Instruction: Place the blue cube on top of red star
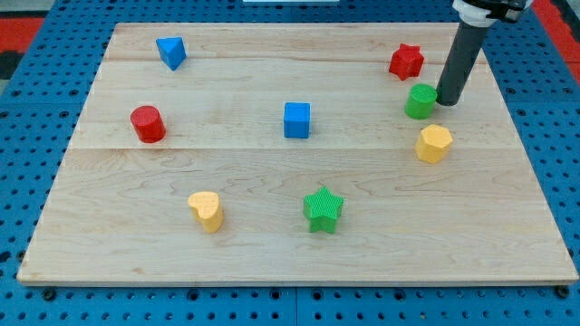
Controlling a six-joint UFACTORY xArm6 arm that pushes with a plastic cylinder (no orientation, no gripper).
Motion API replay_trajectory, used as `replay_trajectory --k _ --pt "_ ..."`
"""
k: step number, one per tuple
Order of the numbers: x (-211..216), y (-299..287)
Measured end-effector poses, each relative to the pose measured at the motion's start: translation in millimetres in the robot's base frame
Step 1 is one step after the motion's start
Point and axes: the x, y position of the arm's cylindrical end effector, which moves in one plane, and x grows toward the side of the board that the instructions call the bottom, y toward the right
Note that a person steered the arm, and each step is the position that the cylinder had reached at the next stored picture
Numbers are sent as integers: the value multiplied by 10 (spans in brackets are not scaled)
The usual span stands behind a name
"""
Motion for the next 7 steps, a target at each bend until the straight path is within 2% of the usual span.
replay_trajectory --k 1,2,3,4,6,7 --pt "-296 120" --pt "-353 532" --pt "200 784" --pt "969 731" --pt "1130 -574" --pt "1159 -895"
